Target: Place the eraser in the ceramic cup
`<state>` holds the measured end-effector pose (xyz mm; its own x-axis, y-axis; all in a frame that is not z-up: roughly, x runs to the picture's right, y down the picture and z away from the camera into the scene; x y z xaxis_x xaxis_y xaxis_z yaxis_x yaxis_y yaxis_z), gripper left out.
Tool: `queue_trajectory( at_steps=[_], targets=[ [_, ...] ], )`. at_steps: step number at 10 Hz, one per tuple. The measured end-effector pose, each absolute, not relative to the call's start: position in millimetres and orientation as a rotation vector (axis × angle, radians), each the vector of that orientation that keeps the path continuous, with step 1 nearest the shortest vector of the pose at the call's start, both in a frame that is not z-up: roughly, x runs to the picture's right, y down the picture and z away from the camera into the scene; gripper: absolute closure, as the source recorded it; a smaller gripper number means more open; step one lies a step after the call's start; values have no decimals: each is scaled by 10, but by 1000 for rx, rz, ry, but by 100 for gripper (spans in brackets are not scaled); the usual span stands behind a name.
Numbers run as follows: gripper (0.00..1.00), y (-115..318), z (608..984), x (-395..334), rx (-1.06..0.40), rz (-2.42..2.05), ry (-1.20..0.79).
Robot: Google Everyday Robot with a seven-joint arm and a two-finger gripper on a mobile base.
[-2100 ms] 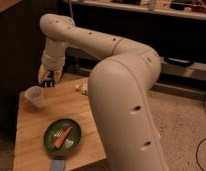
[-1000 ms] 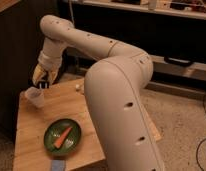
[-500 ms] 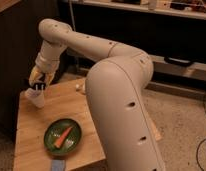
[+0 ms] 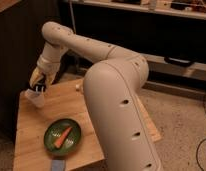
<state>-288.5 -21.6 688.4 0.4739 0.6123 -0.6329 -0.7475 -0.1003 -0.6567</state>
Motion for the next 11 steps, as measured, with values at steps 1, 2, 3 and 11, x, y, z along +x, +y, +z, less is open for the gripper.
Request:
queue_trajectory(
  at_steps=[1,2,3,11],
  targets=[
    [100,-186,6899,-2890,-1227,1148,145],
    [100,-162,6920,-2910,-1236,1145,146],
    [100,-148,6957,-2947,-1244,1142,144],
    [100,-34,7107,-3040,-1271,1128,165]
  ],
)
